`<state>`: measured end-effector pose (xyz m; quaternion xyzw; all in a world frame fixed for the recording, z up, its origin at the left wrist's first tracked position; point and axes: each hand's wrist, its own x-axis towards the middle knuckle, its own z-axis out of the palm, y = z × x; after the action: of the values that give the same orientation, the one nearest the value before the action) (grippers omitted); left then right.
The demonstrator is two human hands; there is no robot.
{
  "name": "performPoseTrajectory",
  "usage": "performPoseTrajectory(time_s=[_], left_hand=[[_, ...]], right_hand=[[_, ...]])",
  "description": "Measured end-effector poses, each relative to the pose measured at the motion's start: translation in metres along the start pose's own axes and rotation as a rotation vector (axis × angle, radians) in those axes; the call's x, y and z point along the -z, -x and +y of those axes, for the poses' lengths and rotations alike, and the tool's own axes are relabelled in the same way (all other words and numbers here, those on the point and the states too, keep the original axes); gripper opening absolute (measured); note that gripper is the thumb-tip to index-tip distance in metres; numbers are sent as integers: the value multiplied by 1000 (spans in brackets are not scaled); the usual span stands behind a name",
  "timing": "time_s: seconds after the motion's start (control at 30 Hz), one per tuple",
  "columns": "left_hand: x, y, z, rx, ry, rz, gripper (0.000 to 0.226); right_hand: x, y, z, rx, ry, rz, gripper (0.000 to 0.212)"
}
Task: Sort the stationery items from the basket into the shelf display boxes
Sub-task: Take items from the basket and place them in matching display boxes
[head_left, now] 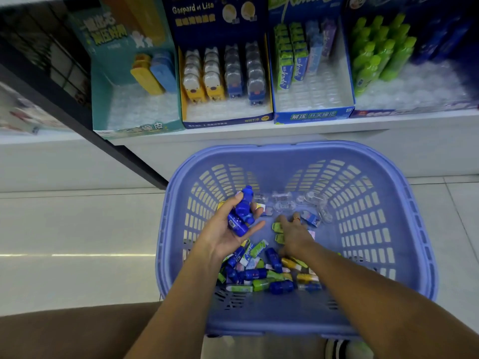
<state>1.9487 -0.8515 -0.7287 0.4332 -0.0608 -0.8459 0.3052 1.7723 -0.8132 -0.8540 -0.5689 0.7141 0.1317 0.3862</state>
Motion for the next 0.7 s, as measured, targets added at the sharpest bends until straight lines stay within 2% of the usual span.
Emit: performPoseTrajectory(time_s=[0.13,0.23,0.3,0.43,0.47,0.53,0.63,0.7], left_hand=[[-2,14,6,-133,91,-73,21],[-3,21,15,-224,186,-81,16],[-4,24,18,-244,211,-117,17],[-11,27,17,-232,245,-69,22],[-12,27,16,-229,267,-45,19],[-14,27,15,-205,270,-3,11],[-16,27,14,-188,223,29,10],[-19,30,16,-184,228,-12,11]], right_hand=[[0,0,-4,-4,72,43,64],[7,1,0,59,-27,-7,61],[20,7,1,82,-307,-37,49],[58,35,-13,8,-1313,-346,15],[67,43,-17,55,-1457,-407,16],[82,58,-27,197,-1631,-494,33],[100,81,-37,418,-1777,-581,63],[112,96,-45,536,-1818,-597,65]])
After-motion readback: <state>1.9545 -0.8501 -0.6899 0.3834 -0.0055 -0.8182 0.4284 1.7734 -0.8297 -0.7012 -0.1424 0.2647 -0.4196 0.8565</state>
